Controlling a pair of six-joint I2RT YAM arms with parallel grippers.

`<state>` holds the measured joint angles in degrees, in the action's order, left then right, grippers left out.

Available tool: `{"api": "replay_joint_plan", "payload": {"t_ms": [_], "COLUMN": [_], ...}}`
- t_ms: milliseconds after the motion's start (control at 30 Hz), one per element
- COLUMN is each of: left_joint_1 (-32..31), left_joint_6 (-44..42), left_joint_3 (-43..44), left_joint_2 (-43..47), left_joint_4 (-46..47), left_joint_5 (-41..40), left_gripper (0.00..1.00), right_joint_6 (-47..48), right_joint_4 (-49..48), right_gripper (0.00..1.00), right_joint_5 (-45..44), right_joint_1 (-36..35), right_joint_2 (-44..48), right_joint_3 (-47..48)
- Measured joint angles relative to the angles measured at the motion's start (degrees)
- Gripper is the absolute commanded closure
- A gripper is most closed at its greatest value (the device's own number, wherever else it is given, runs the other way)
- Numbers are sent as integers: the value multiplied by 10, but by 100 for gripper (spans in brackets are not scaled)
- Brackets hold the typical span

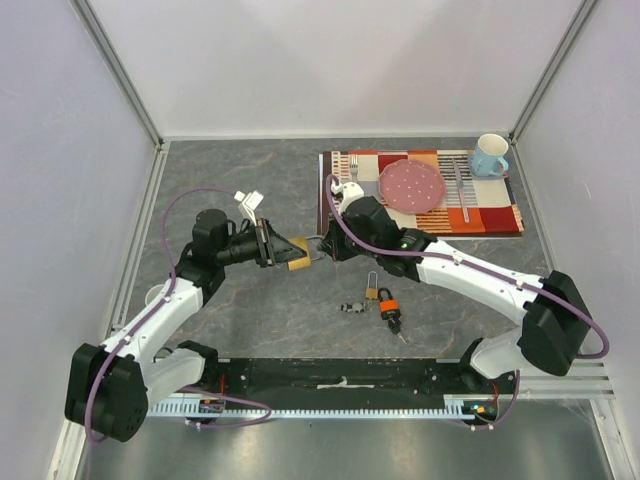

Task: Lock with the key
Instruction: Lock the lock.

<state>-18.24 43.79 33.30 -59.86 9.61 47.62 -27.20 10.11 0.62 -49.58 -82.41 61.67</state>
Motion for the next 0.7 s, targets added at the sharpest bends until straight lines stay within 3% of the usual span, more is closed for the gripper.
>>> {"api": "replay_joint_plan", "payload": {"t_ms": [700], "left_joint_1": [-34], "left_joint_6": [-19], "left_joint_3": [1], "left_joint_2": [0], "left_joint_4": [-27], "left_joint_5": [-40], "left_gripper": [98], "right_joint_6": [18], "right_joint_4": [34], "right_gripper": [100], "right_joint_5": [-45], "right_joint_1": [-21], "right_joint_2": [-1], "right_joint_3": [5]}}
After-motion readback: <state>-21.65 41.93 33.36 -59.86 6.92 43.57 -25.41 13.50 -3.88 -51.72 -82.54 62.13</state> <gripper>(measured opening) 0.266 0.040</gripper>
